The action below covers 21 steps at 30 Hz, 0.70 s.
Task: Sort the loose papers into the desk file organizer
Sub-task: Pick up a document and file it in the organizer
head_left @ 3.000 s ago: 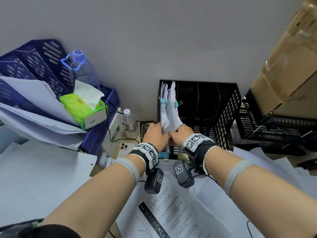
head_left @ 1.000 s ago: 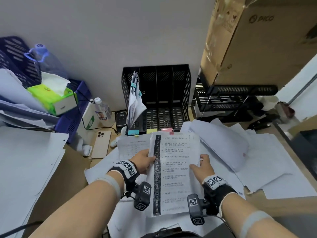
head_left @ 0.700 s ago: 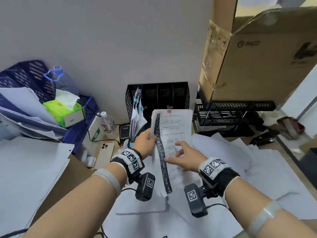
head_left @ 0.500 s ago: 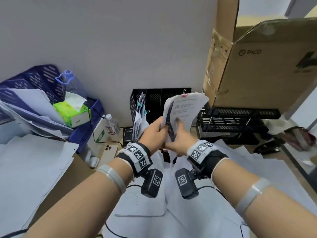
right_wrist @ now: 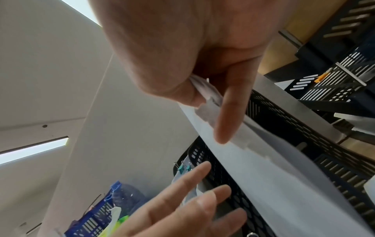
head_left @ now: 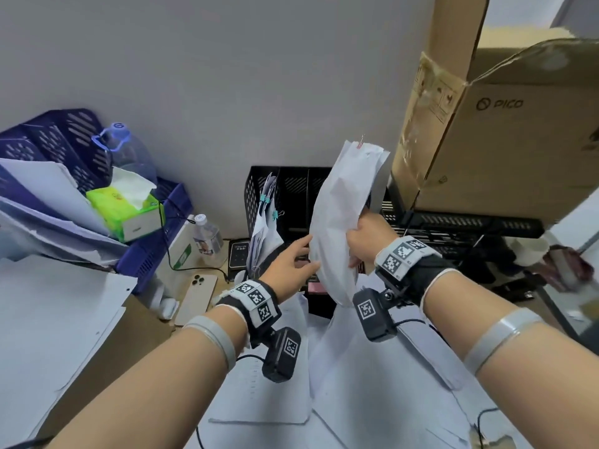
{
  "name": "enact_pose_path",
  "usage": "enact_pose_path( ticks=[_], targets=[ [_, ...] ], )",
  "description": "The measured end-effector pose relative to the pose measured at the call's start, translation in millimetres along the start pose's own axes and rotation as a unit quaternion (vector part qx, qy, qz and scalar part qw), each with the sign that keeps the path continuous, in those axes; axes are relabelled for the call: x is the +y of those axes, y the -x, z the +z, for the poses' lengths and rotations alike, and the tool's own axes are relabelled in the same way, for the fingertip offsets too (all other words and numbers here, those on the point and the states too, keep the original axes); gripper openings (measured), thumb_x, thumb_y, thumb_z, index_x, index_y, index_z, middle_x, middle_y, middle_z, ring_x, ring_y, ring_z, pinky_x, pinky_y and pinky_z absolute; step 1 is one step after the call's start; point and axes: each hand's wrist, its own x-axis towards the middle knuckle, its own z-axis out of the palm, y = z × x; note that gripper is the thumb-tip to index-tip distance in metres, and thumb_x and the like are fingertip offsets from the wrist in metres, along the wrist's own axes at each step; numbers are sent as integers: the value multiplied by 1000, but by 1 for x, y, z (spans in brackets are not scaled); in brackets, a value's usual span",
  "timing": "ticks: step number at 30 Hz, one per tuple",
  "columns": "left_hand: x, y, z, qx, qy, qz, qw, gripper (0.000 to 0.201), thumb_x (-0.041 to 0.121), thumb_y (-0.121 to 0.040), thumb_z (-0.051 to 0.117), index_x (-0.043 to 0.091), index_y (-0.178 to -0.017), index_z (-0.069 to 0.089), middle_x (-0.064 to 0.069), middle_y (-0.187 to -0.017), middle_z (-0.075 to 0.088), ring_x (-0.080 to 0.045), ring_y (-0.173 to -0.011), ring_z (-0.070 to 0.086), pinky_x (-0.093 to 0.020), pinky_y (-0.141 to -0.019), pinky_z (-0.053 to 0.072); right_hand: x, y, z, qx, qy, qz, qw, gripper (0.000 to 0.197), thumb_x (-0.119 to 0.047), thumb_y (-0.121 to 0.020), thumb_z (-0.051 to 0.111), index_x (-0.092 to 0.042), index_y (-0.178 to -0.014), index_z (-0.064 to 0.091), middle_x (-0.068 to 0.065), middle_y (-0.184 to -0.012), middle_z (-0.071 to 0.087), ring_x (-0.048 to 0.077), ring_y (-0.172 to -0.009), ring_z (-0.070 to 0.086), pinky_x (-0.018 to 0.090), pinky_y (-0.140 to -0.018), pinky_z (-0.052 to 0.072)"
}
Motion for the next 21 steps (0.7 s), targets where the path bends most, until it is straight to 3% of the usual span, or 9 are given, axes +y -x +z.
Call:
enact_pose_path(
  ticks=[3,6,9,11,13,15,16,18,21],
  targets=[
    [-8,-17,1,-6,11,-7,1000,64,18,-98,61,33,-153,33,6,-128,50,5,-96,57,-14,-74,50,-7,-21,0,24,51,-4,998,44,-4,-83,44,-9,-127,44,20,-90,68,39,-79,70,44,-72,60],
    [-15,-36,-1,-2,16,-15,1000,68,17,-96,63,33,-154,31,1,-137,50,2,-96,59,-22,-84,52,-12,-42,4,57,76,6,995,46,-4,-82,49,-6,-127,42,23,-94,70,40,-88,69,43,-81,57],
    [-27,-56,-2,-14,15,-22,1000,75,15,-93,68,32,-155,29,3,-135,50,4,-86,64,-17,-76,53,-9,-57,24,80,37,19,996,50,-8,-86,49,-7,-134,35,21,-93,69,38,-82,70,37,-72,59],
    [-37,-67,-1,-35,12,-30,999,91,22,-85,76,31,-158,23,-2,-149,46,-8,-103,68,-27,-92,56,-3,-63,41,80,-16,42,996,47,-22,-89,53,-12,-133,42,14,-97,67,36,-79,69,42,-69,61],
    [-43,-76,3,-49,-4,-25,998,108,33,-74,84,36,-159,17,-6,-156,41,-20,-129,57,-41,-108,48,1,-69,53,74,-60,77,992,32,-37,-88,56,-16,-112,58,5,-88,65,30,-74,70,45,-67,61],
    [-48,-85,8,-50,11,-15,999,110,29,-72,84,36,-159,16,-3,-154,46,-19,-138,48,-46,-111,45,1,-76,55,78,-94,83,989,20,-38,-89,53,-24,-98,64,-1,-78,68,27,-67,72,44,-62,62],
    [-49,-90,11,-41,14,-10,999,109,30,-70,82,38,-158,18,-2,-149,51,-18,-136,50,-46,-109,47,0,-78,55,82,-98,76,989,19,-33,-91,50,-28,-96,67,0,-76,70,27,-61,72,45,-59,62],
    [-49,-98,14,-15,-12,-2,1000,100,34,-70,73,44,-155,22,-1,-135,62,-18,-124,60,-46,-101,53,1,-84,55,88,-92,54,990,26,-22,-94,44,-23,-91,69,6,-75,73,27,-53,71,45,-56,61],
    [-49,-106,11,26,-61,-10,998,81,16,-87,62,48,-153,27,-1,-122,68,-20,-108,66,-43,-96,56,5,-86,58,94,-74,27,993,27,-17,-95,44,-19,-90,70,6,-79,73,19,-50,71,37,-53,61]
  ],
)
